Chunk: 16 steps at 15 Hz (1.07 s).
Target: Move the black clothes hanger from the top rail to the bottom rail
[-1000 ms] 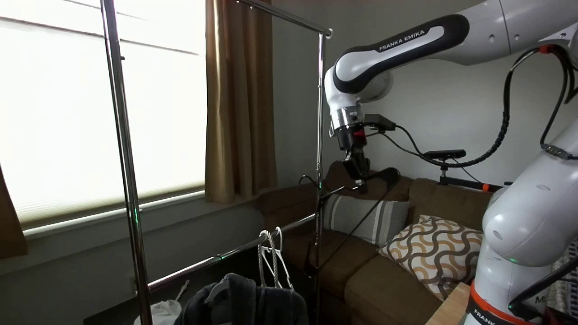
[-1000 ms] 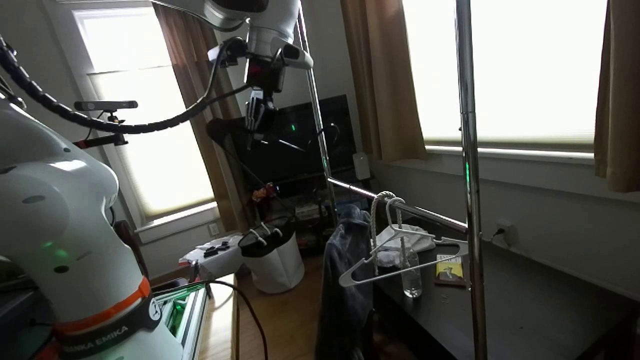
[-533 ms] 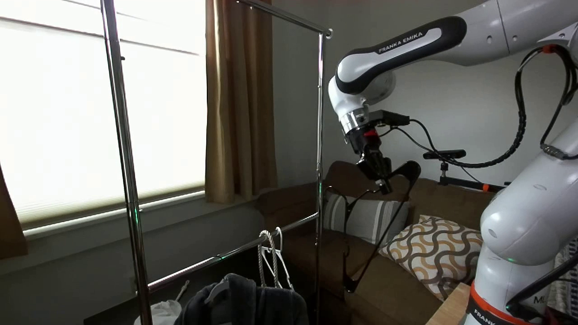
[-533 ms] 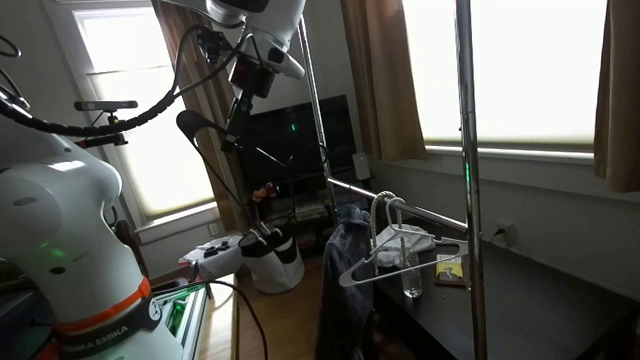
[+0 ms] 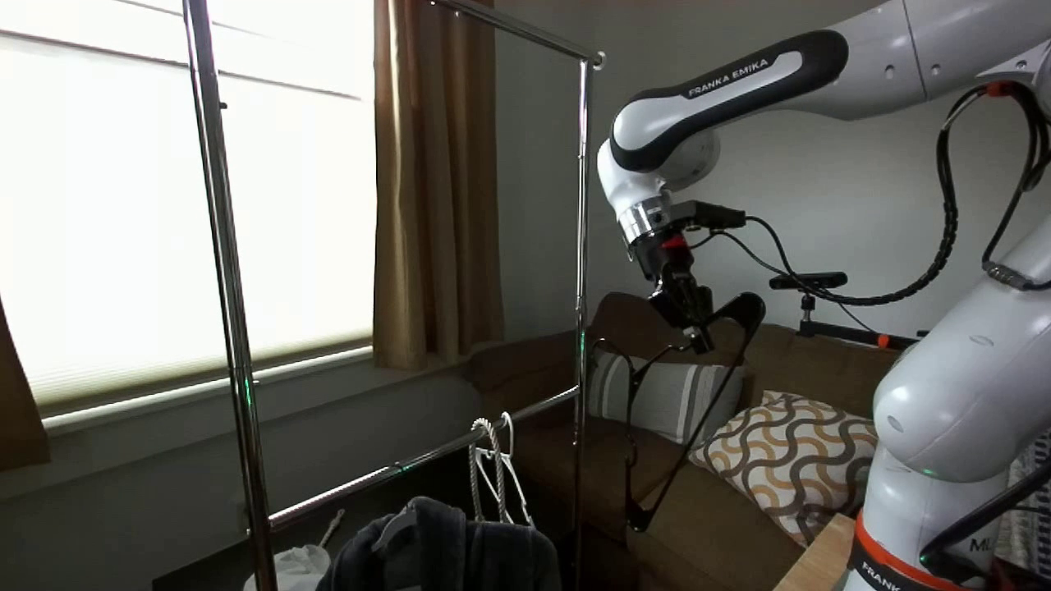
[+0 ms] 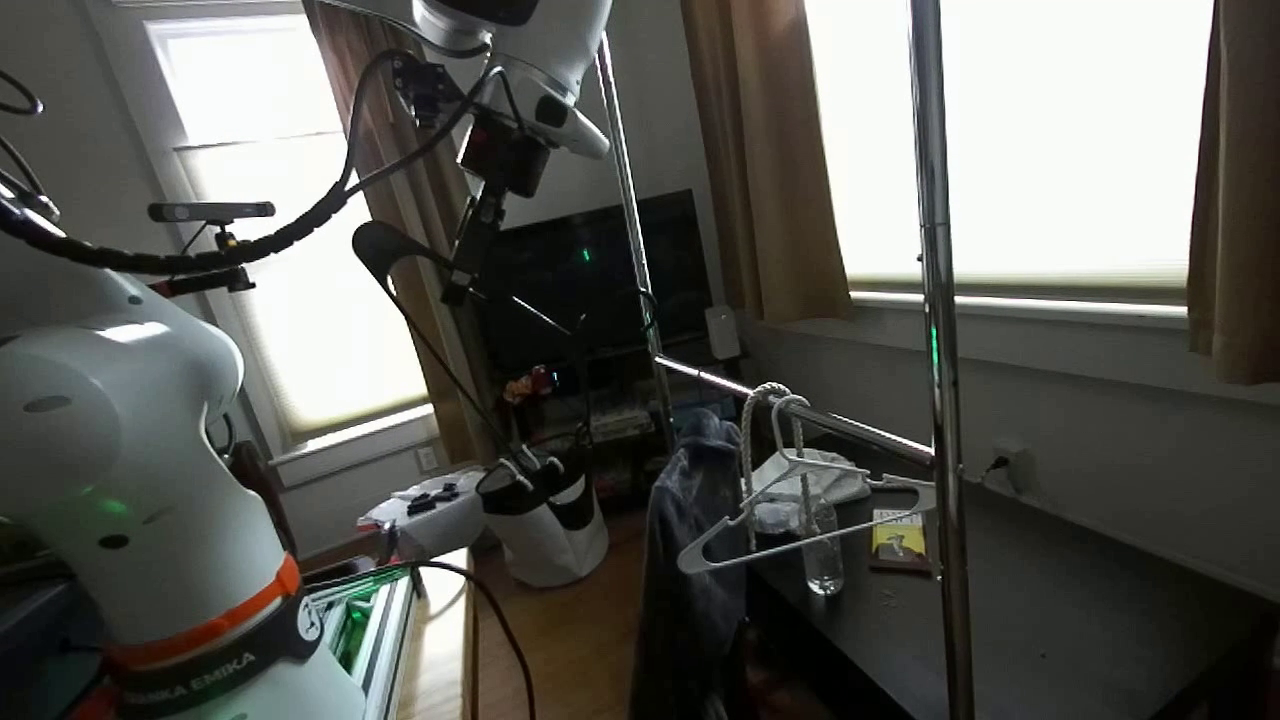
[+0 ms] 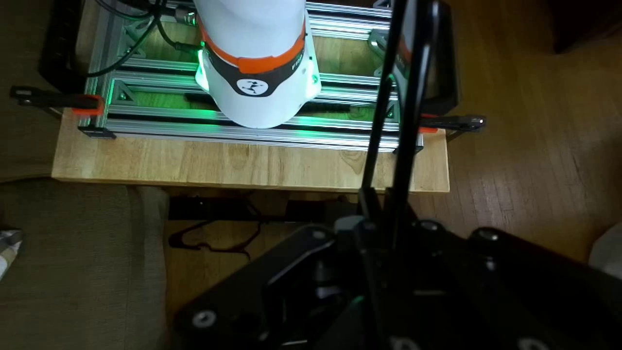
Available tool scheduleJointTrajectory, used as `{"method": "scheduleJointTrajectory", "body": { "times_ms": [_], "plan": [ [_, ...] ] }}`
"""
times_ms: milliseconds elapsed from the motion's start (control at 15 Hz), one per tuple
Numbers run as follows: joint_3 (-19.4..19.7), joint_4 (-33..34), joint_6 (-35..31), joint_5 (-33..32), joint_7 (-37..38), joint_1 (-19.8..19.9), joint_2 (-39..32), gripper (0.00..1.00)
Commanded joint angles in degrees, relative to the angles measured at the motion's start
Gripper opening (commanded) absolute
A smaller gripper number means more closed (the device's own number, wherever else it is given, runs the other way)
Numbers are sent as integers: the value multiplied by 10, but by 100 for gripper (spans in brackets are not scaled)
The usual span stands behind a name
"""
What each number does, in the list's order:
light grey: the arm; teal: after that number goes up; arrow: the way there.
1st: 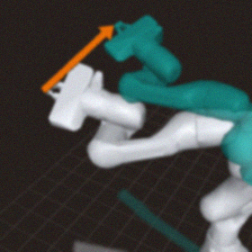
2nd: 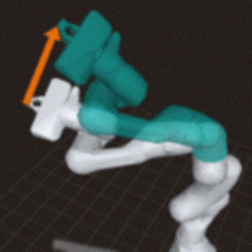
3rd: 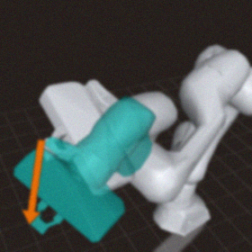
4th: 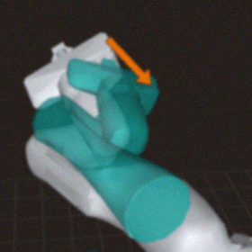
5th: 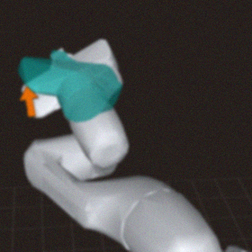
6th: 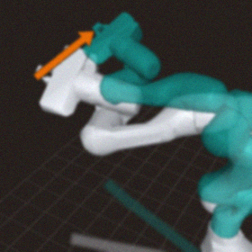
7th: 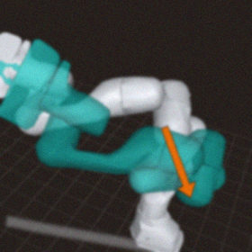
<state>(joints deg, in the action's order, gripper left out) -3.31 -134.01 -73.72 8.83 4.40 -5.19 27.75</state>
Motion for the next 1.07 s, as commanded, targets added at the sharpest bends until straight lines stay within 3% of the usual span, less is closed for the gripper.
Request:
{"method": "scheduleJointTrajectory", "body": {
  "times_ms": [0, 133, 267, 533, 667, 867, 1000],
  "plan": [
    [12, -47, -13, -20, -18, 26, -1, 2],
    [23, -75, -30, -41, -33, 40, -10, 2],
    [28, -83, -67, -105, -67, 46, -31, 2],
    [16, -30, -109, -239, -88, 43, -83, 2],
    [6, 2, -116, -247, -67, 34, -97, 2],
    [-5, 43, -114, -202, -48, 22, -121, 2],
    [-2, 32, -116, -215, -60, 23, -107, 8]
  ]
}}
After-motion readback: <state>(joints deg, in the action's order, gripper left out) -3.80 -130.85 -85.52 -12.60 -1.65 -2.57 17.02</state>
